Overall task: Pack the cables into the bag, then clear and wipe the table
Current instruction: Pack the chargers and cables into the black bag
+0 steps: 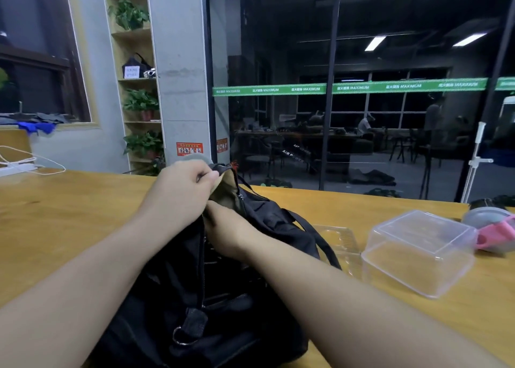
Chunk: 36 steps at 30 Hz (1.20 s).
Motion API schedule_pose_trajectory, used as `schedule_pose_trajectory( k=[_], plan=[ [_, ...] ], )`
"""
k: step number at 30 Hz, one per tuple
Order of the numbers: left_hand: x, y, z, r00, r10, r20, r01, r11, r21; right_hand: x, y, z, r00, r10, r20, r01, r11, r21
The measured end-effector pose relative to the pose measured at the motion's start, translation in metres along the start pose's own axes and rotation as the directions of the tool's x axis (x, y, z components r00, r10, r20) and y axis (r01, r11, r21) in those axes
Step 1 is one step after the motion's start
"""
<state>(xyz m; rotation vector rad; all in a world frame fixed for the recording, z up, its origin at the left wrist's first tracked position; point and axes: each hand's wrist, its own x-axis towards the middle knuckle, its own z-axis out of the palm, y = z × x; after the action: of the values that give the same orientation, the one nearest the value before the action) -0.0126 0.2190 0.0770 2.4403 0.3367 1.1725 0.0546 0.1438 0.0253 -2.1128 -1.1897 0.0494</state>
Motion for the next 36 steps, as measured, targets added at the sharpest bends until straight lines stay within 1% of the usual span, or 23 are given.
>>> schedule_pose_trajectory(
  k=[2, 4, 5, 7, 8, 9, 11, 14, 16, 17, 19, 21, 23, 25, 27, 28, 30, 31, 33, 36],
  plan=[
    [-0.006, -0.004, 0.014, 0.997, -0.041, 0.066, 0.041, 0.999, 0.008, -0.005, 0.012, -0.012, 0.998, -0.063, 0.007, 0.063, 0.997, -0.032],
    [-0.015, -0.010, 0.027, 0.987, -0.063, 0.149, 0.055, 0.997, 0.056, -0.013, 0.024, -0.026, 0.998, -0.061, 0.011, 0.061, 0.997, -0.044],
    [-0.020, -0.013, 0.031, 0.983, -0.053, 0.176, 0.035, 0.994, 0.103, -0.018, 0.030, -0.033, 0.999, -0.035, -0.015, 0.034, 0.999, -0.037],
    [-0.026, -0.017, 0.035, 0.976, -0.005, 0.217, -0.043, 0.975, 0.218, -0.025, 0.046, -0.046, 0.990, 0.074, -0.120, -0.078, 0.997, -0.028],
    [-0.029, -0.018, 0.036, 0.972, 0.015, 0.236, -0.076, 0.964, 0.253, -0.029, 0.054, -0.052, 0.978, 0.141, -0.157, -0.150, 0.987, -0.052],
    [-0.030, -0.019, 0.037, 0.967, 0.023, 0.254, -0.094, 0.958, 0.271, -0.034, 0.060, -0.058, 0.967, 0.198, -0.161, -0.216, 0.971, -0.105],
    [-0.030, -0.020, 0.039, 0.960, 0.019, 0.281, -0.098, 0.958, 0.270, -0.044, 0.068, -0.068, 0.957, 0.273, -0.100, -0.289, 0.931, -0.222],
    [-0.032, -0.019, 0.047, 0.940, -0.011, 0.341, -0.086, 0.959, 0.268, -0.055, 0.069, -0.066, 0.945, 0.327, 0.002, -0.307, 0.889, -0.339],
    [-0.038, -0.018, 0.052, 0.905, -0.067, 0.420, -0.071, 0.949, 0.306, -0.058, 0.067, -0.059, 0.927, 0.370, 0.060, -0.311, 0.850, -0.425],
    [-0.043, -0.018, 0.054, 0.886, -0.079, 0.457, -0.092, 0.936, 0.339, -0.059, 0.065, -0.057, 0.916, 0.394, 0.073, -0.323, 0.834, -0.447],
    [-0.051, -0.021, 0.060, 0.856, -0.085, 0.511, -0.151, 0.902, 0.405, -0.060, 0.061, -0.055, 0.900, 0.429, 0.073, -0.360, 0.828, -0.429],
    [-0.057, -0.024, 0.062, 0.840, -0.085, 0.535, -0.188, 0.880, 0.436, -0.062, 0.056, -0.058, 0.890, 0.448, 0.086, -0.383, 0.836, -0.393],
    [-0.059, -0.025, 0.062, 0.824, -0.096, 0.559, -0.194, 0.878, 0.438, -0.066, 0.053, -0.059, 0.889, 0.444, 0.111, -0.359, 0.826, -0.435],
    [-0.059, -0.023, 0.062, 0.808, -0.111, 0.579, -0.187, 0.883, 0.430, -0.069, 0.054, -0.057, 0.895, 0.434, 0.105, -0.343, 0.818, -0.461],
    [-0.057, -0.022, 0.061, 0.800, -0.114, 0.589, -0.186, 0.886, 0.425, -0.071, 0.058, -0.056, 0.904, 0.425, 0.046, -0.373, 0.836, -0.403],
    [-0.056, -0.023, 0.060, 0.797, -0.115, 0.593, -0.184, 0.888, 0.420, -0.071, 0.058, -0.057, 0.907, 0.420, -0.012, -0.401, 0.856, -0.326],
    [-0.055, -0.024, 0.058, 0.787, -0.112, 0.607, -0.196, 0.887, 0.418, -0.072, 0.055, -0.064, 0.902, 0.401, -0.158, -0.420, 0.901, -0.109],
    [-0.054, -0.025, 0.058, 0.778, -0.114, 0.618, -0.205, 0.883, 0.421, -0.073, 0.053, -0.069, 0.898, 0.380, -0.222, -0.393, 0.919, -0.019],
    [-0.050, -0.027, 0.058, 0.760, -0.130, 0.637, -0.206, 0.881, 0.426, -0.076, 0.048, -0.076, 0.901, 0.311, -0.303, -0.311, 0.949, 0.050],
    [-0.046, -0.027, 0.061, 0.751, -0.161, 0.641, -0.172, 0.889, 0.424, -0.079, 0.046, -0.078, 0.906, 0.277, -0.319, -0.257, 0.961, 0.105]
  ],
)
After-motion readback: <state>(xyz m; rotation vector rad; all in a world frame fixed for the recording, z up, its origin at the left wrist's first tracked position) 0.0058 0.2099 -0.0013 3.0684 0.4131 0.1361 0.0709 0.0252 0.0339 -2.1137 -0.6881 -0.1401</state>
